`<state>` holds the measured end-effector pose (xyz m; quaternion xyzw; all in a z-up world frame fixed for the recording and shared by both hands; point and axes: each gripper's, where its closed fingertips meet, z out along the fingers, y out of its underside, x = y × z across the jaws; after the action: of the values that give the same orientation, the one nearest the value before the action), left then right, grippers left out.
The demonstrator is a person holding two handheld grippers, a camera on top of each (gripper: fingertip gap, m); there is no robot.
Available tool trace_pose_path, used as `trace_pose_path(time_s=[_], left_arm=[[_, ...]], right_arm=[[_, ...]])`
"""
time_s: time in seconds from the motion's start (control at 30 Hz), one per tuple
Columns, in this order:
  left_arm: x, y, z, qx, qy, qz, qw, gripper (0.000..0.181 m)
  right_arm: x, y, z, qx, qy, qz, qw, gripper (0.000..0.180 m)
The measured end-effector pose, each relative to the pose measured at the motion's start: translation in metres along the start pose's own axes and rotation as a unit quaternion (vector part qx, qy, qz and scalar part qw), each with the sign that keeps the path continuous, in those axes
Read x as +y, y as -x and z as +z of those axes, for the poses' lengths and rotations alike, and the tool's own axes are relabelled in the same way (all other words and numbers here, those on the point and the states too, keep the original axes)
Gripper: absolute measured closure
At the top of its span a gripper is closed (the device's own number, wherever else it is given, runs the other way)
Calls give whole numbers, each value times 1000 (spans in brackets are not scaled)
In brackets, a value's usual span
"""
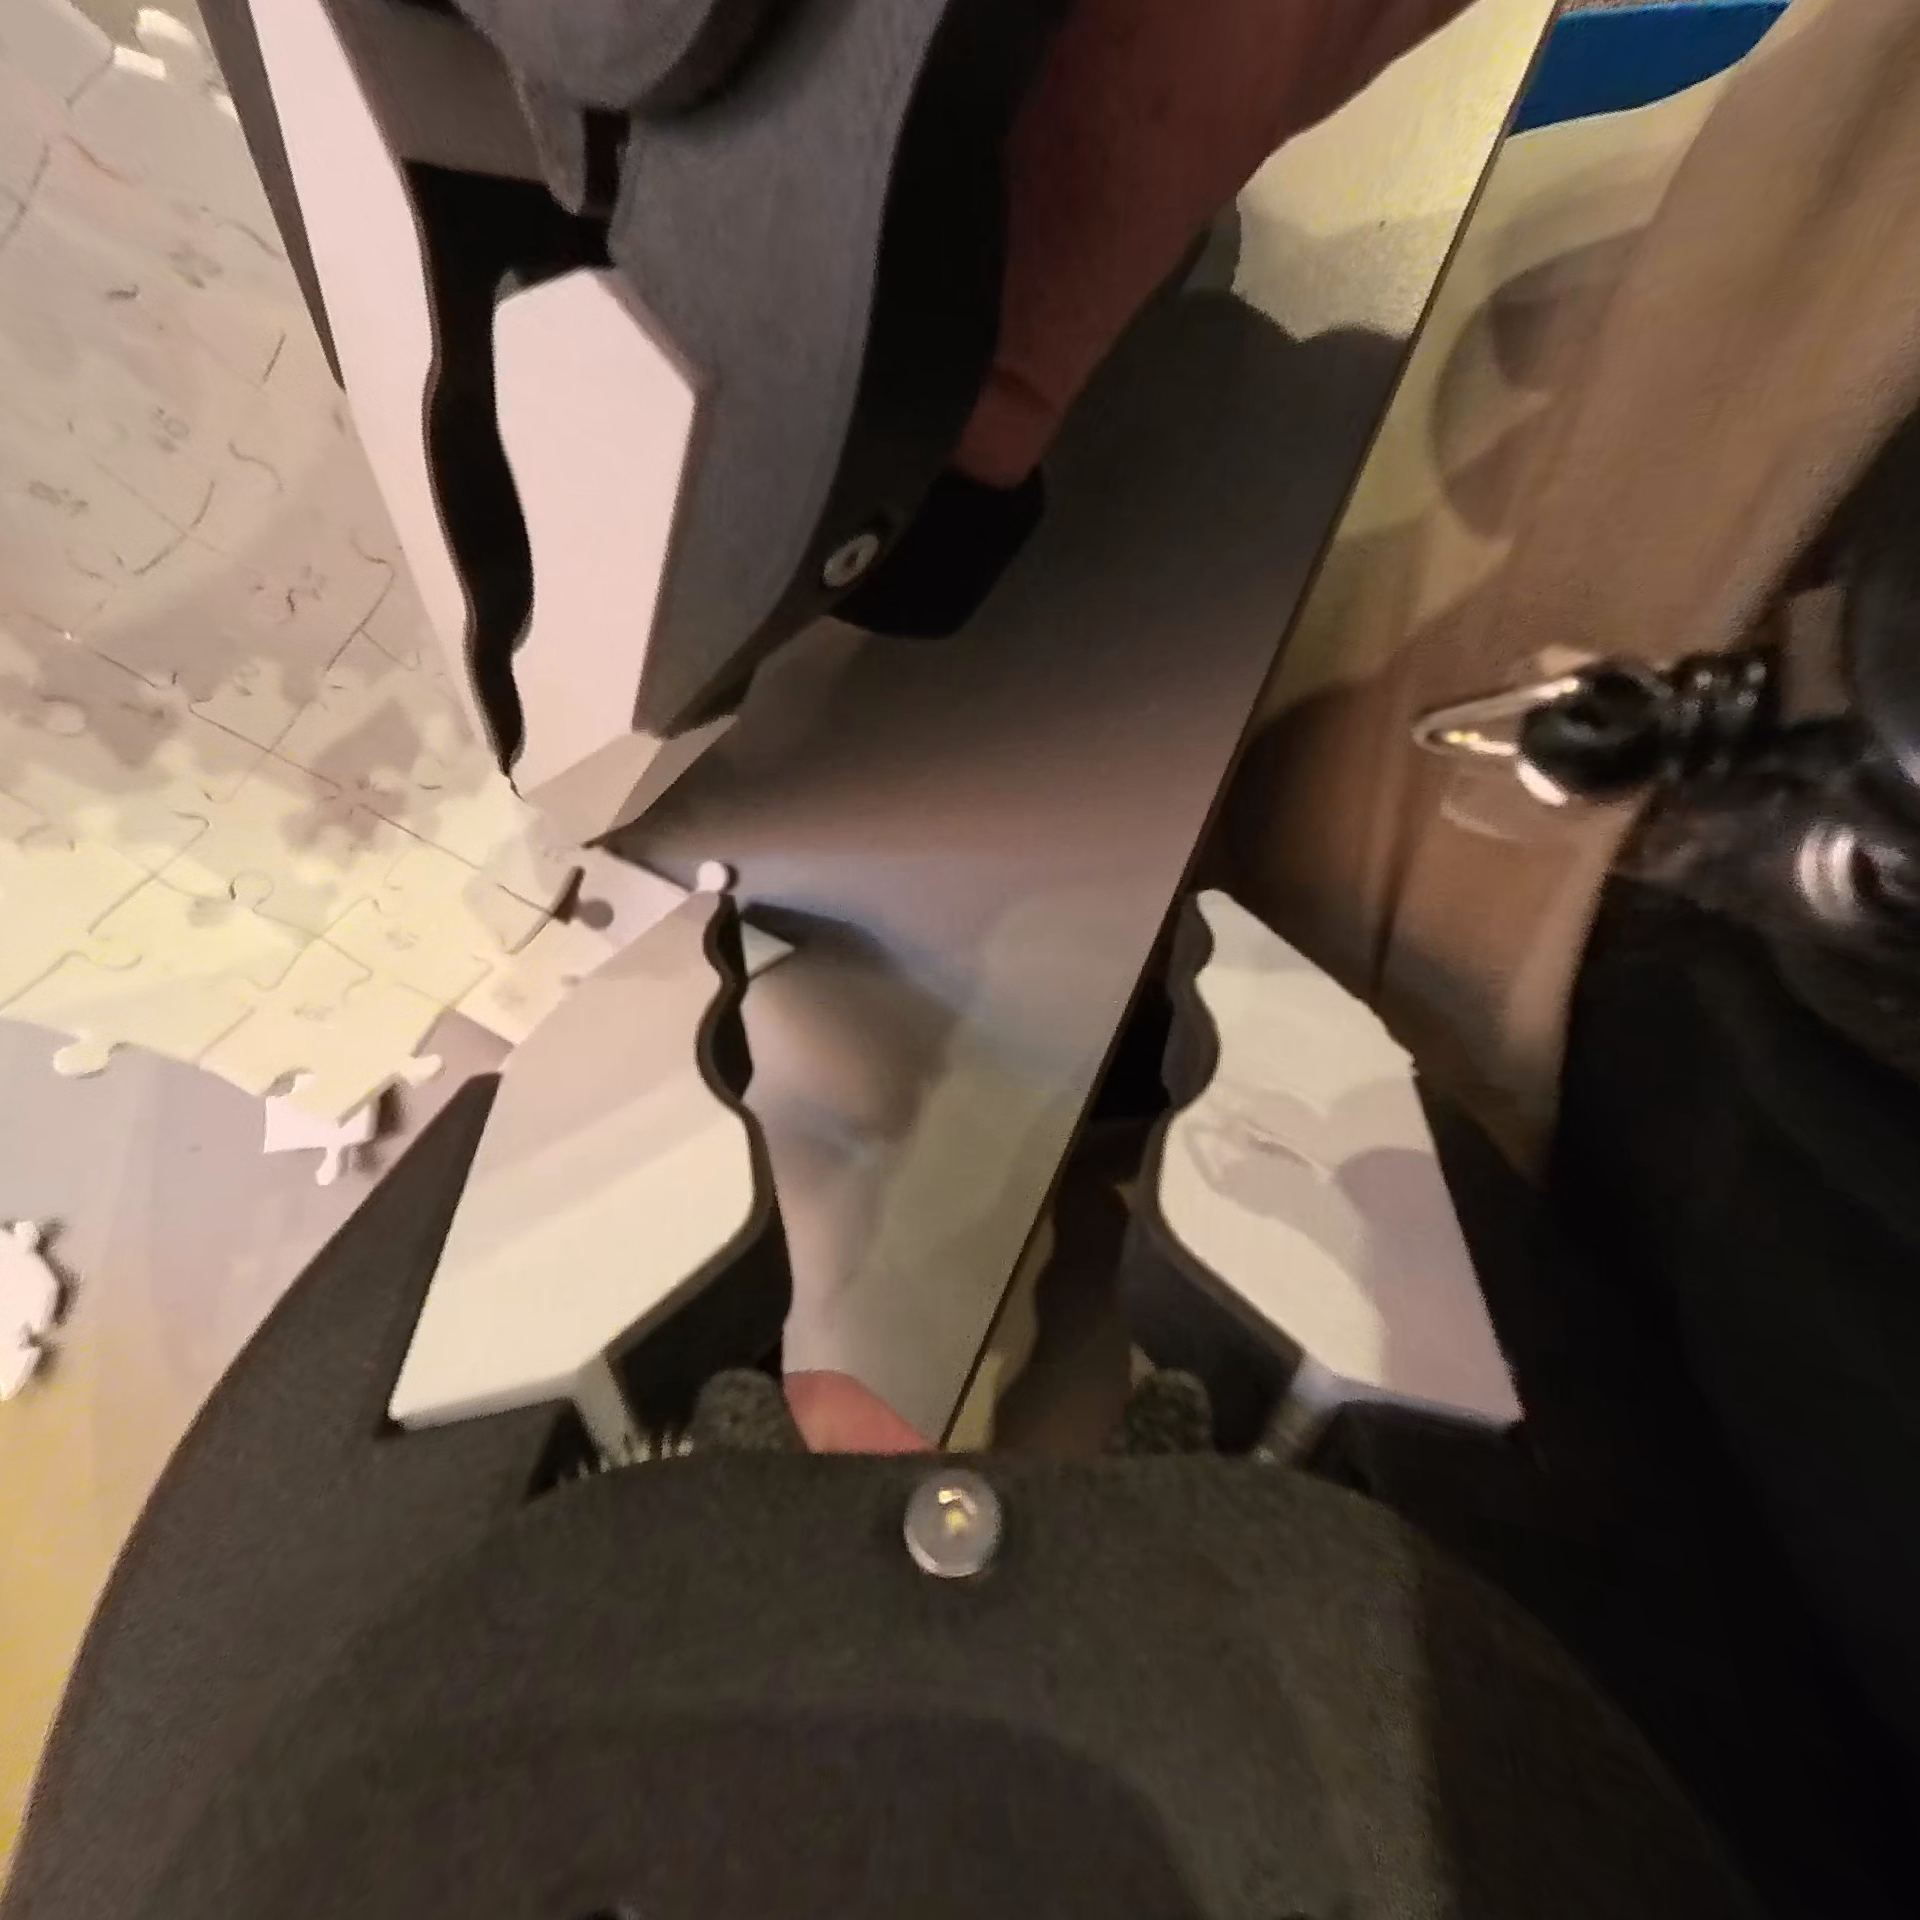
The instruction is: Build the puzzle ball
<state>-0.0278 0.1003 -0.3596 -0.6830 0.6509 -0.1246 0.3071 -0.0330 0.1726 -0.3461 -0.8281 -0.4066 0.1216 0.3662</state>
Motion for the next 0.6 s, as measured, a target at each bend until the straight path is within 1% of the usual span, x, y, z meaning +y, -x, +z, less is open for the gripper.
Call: trace_pose_path(time_s=[0.13,0.23,0.33,0.6], left_arm=[[0,1,1,-3,1,4,1000,102],[-1,-1,-4,-1,-8,4,1000,106],[4,2,-5,-3,3,3,1000,106],[4,3,-1,-9,7,13,1000,102]], right_arm=[[0,0,0,-1,-1,1,1000,180],[0,0,-1,-1,-1,1,1000,180],[0,0,0,-1,-2,2,1000,180],[0,0,0,0,-2,3,1000,180]])
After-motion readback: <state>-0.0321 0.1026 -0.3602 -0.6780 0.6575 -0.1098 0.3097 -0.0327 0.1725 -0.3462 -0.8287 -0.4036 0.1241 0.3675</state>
